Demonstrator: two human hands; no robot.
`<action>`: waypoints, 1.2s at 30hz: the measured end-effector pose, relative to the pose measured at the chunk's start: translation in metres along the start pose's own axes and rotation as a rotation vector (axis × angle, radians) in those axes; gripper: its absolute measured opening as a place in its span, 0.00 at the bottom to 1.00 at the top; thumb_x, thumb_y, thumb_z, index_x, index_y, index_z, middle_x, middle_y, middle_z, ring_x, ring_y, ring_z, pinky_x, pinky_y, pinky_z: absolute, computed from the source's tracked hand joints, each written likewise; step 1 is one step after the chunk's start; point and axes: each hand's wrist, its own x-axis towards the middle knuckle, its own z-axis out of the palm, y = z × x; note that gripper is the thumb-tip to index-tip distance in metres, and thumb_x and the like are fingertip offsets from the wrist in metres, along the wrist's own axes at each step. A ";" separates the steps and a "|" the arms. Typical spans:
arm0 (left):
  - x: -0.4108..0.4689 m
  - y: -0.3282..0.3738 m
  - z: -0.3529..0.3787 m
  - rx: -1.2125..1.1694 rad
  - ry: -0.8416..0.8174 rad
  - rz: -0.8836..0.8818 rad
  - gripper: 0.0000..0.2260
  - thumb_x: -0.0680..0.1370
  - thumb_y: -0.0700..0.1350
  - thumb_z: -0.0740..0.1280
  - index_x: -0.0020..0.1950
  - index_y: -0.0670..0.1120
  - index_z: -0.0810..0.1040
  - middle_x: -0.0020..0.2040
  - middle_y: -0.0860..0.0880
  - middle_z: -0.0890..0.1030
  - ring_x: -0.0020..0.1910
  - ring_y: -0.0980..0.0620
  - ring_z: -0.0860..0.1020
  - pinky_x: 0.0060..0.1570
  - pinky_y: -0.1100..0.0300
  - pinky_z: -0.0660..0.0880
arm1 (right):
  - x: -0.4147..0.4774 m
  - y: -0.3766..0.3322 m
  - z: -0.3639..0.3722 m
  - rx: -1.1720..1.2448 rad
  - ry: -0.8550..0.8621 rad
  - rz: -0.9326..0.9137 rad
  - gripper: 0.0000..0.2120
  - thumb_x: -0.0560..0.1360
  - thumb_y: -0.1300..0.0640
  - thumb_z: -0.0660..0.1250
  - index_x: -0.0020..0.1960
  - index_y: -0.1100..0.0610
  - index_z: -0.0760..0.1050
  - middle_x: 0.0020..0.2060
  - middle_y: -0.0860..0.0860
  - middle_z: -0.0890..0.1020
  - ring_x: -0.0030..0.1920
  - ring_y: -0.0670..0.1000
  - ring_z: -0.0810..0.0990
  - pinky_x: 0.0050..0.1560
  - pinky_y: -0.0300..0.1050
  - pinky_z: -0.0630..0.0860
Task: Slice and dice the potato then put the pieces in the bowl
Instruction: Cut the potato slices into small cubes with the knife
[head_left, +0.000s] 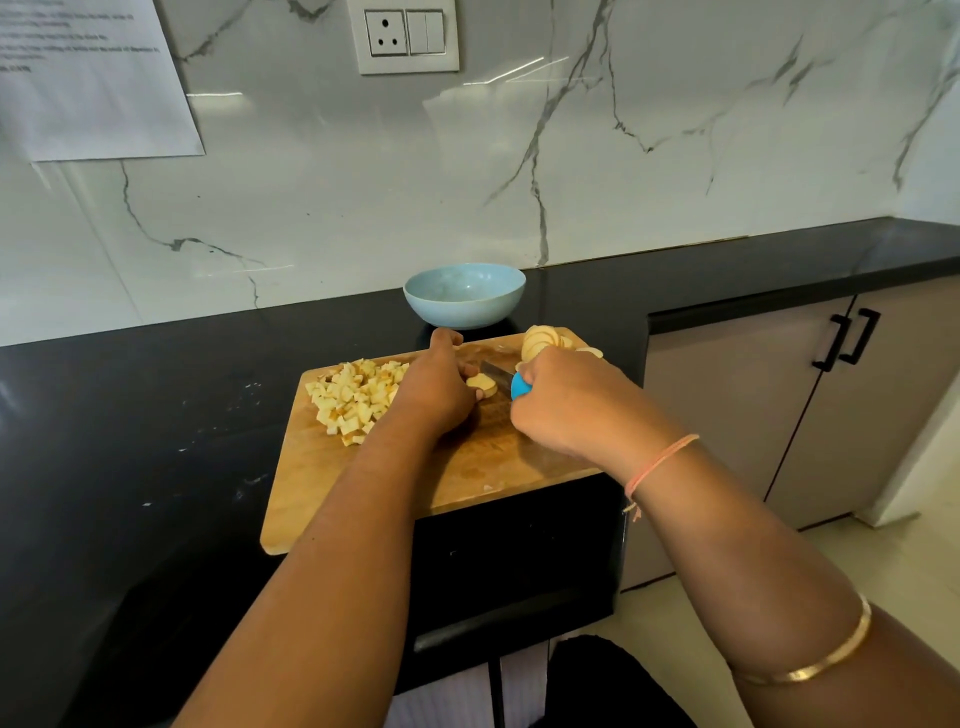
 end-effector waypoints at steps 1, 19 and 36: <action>0.000 0.000 0.000 0.000 0.003 -0.003 0.30 0.76 0.37 0.69 0.73 0.46 0.59 0.56 0.48 0.78 0.54 0.52 0.76 0.51 0.60 0.72 | 0.001 -0.002 0.000 -0.002 0.000 0.003 0.18 0.79 0.54 0.60 0.67 0.55 0.69 0.45 0.49 0.72 0.49 0.50 0.73 0.53 0.44 0.75; 0.000 0.000 0.003 -0.037 0.031 -0.034 0.25 0.76 0.36 0.68 0.70 0.45 0.63 0.56 0.47 0.79 0.54 0.51 0.75 0.50 0.60 0.70 | -0.042 0.011 -0.007 -0.013 -0.044 0.006 0.19 0.78 0.56 0.59 0.68 0.53 0.69 0.49 0.49 0.75 0.48 0.49 0.75 0.56 0.48 0.76; 0.000 -0.001 0.007 -0.014 0.070 -0.035 0.30 0.75 0.35 0.67 0.72 0.45 0.56 0.55 0.45 0.78 0.47 0.52 0.75 0.31 0.66 0.66 | -0.003 -0.016 0.004 -0.050 -0.046 -0.018 0.13 0.77 0.56 0.59 0.60 0.57 0.72 0.35 0.48 0.68 0.45 0.50 0.73 0.43 0.43 0.70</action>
